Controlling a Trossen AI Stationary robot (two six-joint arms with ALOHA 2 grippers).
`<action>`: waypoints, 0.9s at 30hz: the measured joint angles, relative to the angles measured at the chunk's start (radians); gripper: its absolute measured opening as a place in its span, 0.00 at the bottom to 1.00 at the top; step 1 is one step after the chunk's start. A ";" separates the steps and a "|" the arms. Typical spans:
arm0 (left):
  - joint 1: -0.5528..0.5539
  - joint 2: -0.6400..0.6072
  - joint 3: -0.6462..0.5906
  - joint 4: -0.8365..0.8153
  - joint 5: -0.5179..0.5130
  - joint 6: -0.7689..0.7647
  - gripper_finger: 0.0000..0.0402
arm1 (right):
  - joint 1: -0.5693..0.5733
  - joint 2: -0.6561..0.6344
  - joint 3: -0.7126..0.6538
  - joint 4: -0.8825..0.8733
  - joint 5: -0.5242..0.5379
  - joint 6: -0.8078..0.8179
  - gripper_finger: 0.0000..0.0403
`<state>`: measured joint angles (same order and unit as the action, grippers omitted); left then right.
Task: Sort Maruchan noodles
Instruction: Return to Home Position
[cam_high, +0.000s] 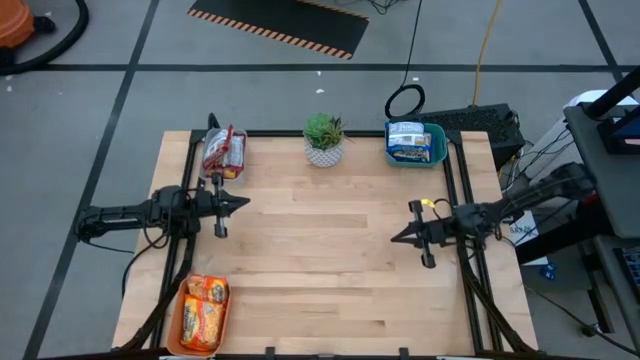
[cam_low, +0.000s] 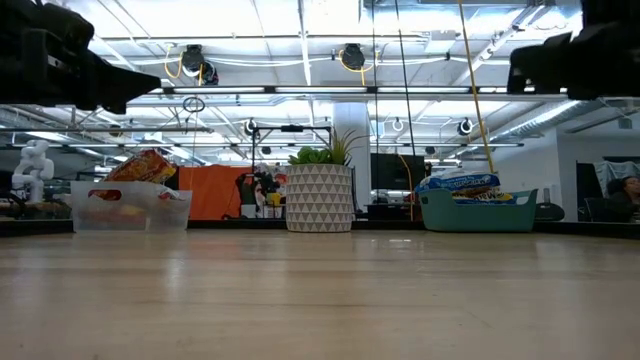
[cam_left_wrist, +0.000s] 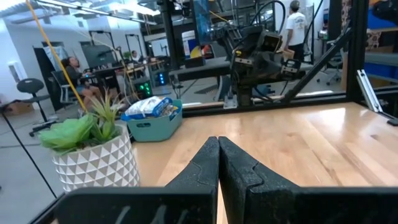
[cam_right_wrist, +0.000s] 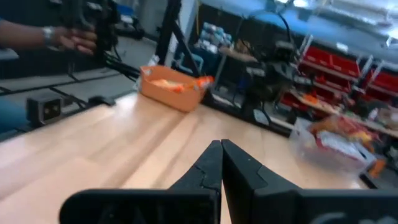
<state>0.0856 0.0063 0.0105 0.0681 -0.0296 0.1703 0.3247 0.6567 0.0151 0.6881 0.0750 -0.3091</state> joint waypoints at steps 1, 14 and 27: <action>0.000 0.000 0.000 0.000 0.000 -0.001 0.01 | -0.012 0.000 0.000 -0.011 -0.001 0.006 0.00; 0.000 0.000 0.000 0.002 0.001 -0.060 0.01 | -0.141 -0.140 0.000 -0.144 -0.100 -0.007 0.00; 0.000 0.000 0.000 0.003 0.001 -0.047 0.01 | -0.234 -0.370 0.000 -0.452 -0.114 0.040 0.00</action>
<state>0.0856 0.0063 0.0105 0.0711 -0.0284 0.1233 0.0906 0.2869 0.0151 0.2364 -0.0392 -0.2688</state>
